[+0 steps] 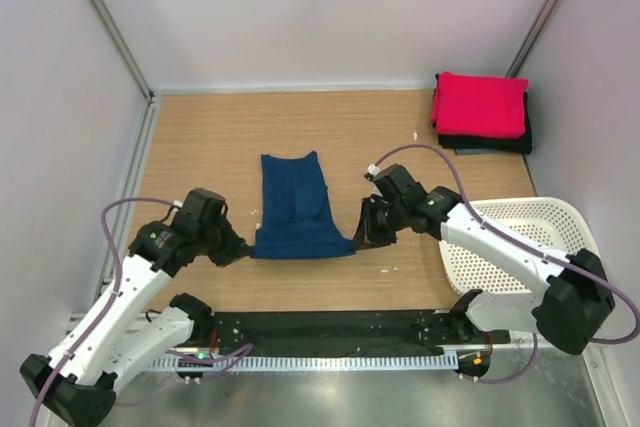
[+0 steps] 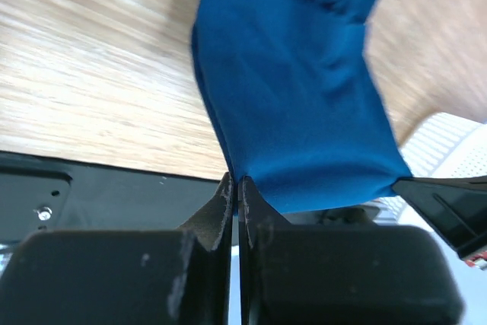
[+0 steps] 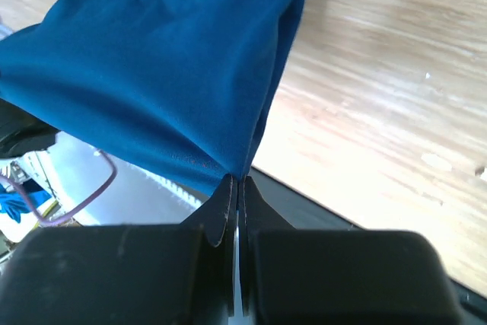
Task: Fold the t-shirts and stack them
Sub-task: Fold the tshirt
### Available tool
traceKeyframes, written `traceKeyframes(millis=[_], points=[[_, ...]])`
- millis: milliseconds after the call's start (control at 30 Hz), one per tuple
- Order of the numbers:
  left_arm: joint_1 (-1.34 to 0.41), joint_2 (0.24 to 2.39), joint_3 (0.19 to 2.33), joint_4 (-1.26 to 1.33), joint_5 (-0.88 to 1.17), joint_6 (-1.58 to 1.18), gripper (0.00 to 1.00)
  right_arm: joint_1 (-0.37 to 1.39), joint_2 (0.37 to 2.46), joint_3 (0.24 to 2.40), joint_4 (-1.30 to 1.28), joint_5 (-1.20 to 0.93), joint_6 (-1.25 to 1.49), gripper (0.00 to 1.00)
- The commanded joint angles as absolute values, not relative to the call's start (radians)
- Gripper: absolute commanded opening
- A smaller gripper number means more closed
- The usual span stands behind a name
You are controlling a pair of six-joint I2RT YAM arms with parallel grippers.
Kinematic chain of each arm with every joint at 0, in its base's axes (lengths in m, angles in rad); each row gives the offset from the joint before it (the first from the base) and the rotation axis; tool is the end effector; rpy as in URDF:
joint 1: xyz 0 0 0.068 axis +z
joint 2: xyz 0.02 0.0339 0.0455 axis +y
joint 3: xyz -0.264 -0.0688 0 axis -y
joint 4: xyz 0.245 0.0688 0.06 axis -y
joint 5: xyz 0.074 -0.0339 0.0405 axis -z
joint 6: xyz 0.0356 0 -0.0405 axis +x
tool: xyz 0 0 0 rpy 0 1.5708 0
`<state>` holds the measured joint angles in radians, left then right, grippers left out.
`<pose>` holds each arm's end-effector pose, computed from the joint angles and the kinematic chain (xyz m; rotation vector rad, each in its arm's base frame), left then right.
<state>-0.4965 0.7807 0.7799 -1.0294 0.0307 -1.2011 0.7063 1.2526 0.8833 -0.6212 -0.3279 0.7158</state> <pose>0.1172 -0.0647 0.2651 -0.9362 2.5803 -0.5986 0.1802 0.1688 0.2417 -0.1239 2.7761 0.8887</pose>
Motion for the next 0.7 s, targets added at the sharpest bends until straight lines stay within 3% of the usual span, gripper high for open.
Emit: traceKeyframes(millis=[0,300,667], points=[[-0.495,0.805,0.896,-1.21,-0.074,-1.172,0.0,0.706,1.2,0.962,-0.787,-0.244,0.724,0.01],[-0.492,0.963,1.046,-1.092,-0.153,-1.131,0.0,0.684,1.311,1.215,-0.827,-0.086,0.641,0.01],[-0.347,1.038,1.037,-0.888,-0.101,-1.045,0.0,0.606,1.509,1.422,-0.766,-0.123,0.566,0.01]])
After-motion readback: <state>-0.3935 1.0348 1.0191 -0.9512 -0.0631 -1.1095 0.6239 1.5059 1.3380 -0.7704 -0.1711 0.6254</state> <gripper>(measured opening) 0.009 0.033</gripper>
